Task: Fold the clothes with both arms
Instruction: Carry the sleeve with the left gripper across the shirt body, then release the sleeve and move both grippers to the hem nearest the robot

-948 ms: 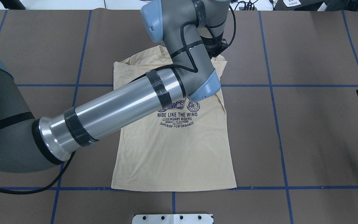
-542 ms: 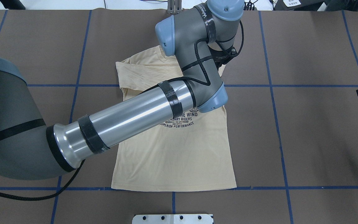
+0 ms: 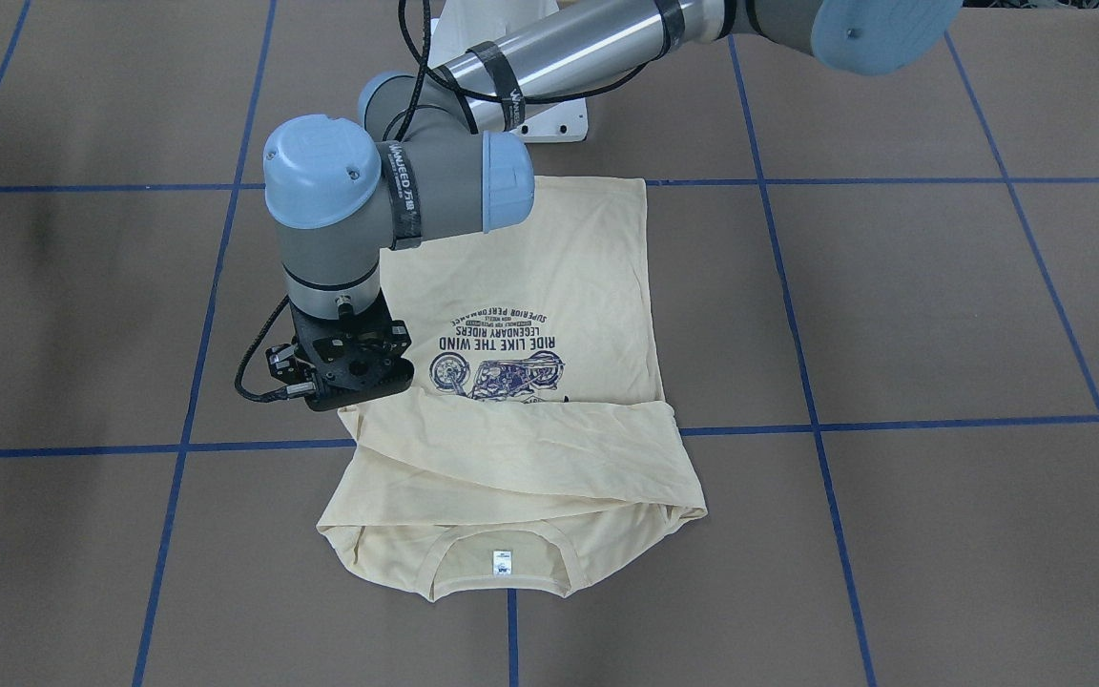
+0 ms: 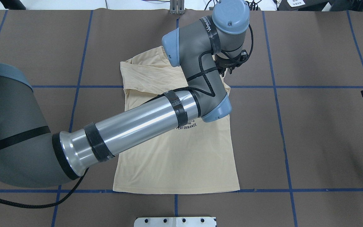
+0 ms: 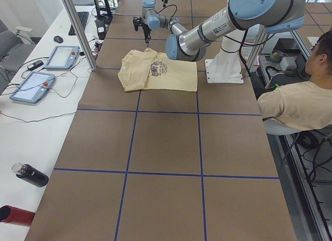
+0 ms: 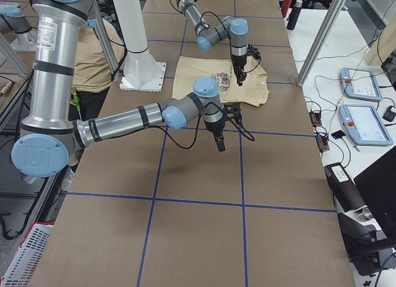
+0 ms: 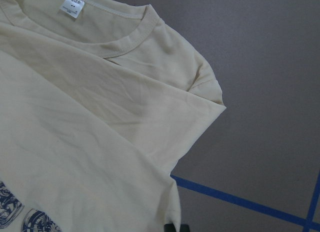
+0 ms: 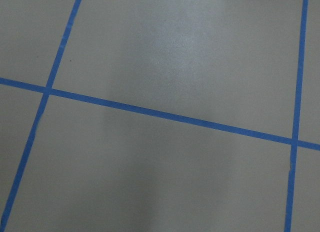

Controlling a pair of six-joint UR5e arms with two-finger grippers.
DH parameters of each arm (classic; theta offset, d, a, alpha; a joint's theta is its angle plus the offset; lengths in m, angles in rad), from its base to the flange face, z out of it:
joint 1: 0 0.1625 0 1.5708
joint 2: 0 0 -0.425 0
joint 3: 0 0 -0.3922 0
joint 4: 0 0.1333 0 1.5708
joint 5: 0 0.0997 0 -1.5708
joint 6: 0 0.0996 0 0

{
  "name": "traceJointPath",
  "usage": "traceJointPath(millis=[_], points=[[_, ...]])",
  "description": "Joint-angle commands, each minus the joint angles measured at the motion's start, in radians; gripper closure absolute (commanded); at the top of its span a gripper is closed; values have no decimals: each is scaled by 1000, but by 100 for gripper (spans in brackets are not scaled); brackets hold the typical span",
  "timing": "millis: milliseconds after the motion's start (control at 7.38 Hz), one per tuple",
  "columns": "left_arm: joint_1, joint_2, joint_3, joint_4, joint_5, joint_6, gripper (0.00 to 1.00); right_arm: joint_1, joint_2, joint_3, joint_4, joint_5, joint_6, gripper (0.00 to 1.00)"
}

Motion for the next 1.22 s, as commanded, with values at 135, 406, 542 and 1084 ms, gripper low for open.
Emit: traceJointPath(millis=[135, 406, 542, 1084], points=[[-40, 83, -20, -52, 1, 112, 85, 0, 0, 0, 1, 1, 0, 0], [-47, 269, -273, -28, -3, 193, 23, -8, 18, 5, 10, 4, 78, 0], [-47, 407, -481, 33, -3, 226, 0, -47, 32, 14, 34, 2, 162, 0], [-5, 926, -1177, 148, 9, 305, 0, -398, 66, 225, 30, -178, 654, 0]])
